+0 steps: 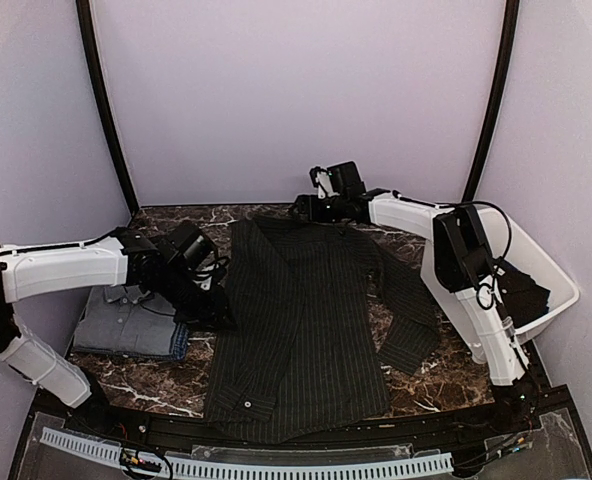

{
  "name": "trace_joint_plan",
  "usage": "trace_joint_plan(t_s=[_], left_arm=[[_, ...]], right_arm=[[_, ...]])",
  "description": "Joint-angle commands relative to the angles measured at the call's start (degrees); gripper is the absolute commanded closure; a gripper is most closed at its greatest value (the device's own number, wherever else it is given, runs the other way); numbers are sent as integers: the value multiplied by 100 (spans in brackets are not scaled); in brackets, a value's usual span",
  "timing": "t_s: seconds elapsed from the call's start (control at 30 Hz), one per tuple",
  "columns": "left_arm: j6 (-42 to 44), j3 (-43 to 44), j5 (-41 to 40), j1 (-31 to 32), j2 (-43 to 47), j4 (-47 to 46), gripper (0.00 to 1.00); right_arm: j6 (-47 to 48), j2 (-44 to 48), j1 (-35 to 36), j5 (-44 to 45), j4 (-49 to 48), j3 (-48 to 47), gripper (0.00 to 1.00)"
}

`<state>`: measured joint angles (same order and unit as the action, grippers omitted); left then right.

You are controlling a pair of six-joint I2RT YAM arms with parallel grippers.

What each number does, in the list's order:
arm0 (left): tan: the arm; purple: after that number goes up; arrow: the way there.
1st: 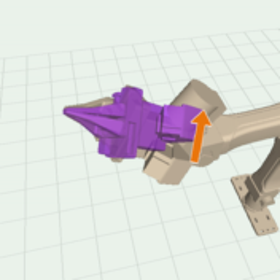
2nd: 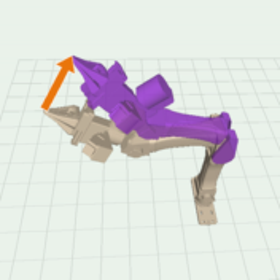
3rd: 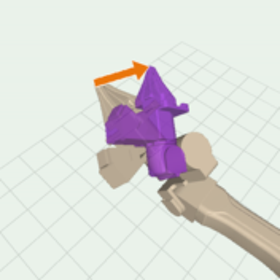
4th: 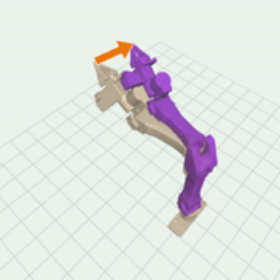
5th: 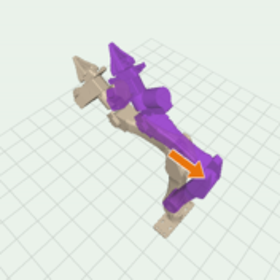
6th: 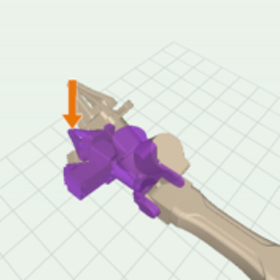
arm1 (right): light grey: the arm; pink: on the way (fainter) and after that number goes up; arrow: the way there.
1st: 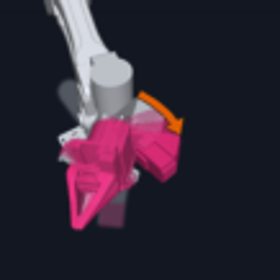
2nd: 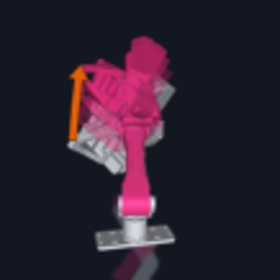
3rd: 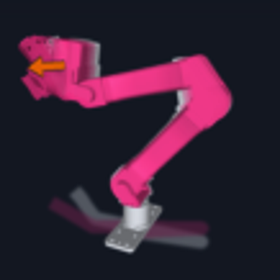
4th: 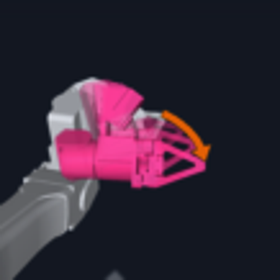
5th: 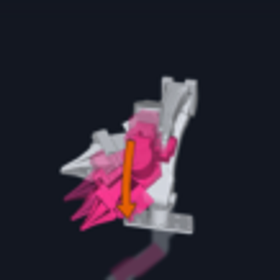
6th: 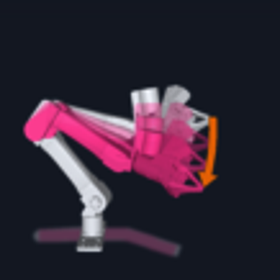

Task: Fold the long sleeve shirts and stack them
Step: Fold the flattened shirt at the center of the board.

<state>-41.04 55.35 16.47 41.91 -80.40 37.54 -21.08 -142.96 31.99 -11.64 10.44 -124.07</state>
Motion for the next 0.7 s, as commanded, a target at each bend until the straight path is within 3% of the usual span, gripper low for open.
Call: trace_joint_plan(t_s=[0.0,0.13,0.3,0.47,0.67], left_arm=[[360,404,168,-110,-475,-897,63],[355,593,284,-126,-1108,-1444,64],[287,728,612,-131,-1741,-1866,66],[282,775,621,-131,-1980,-1963,67],[238,798,630,-132,-1990,-1975,67]], right_arm=[[-103,-197,18,-407,-146,-94,17],[-383,-15,17,-603,-719,509,18],[-840,-166,-7,-806,-854,604,16],[-1440,-149,-182,-742,-982,1044,14],[-1858,324,-449,-363,-1157,2201,12]])
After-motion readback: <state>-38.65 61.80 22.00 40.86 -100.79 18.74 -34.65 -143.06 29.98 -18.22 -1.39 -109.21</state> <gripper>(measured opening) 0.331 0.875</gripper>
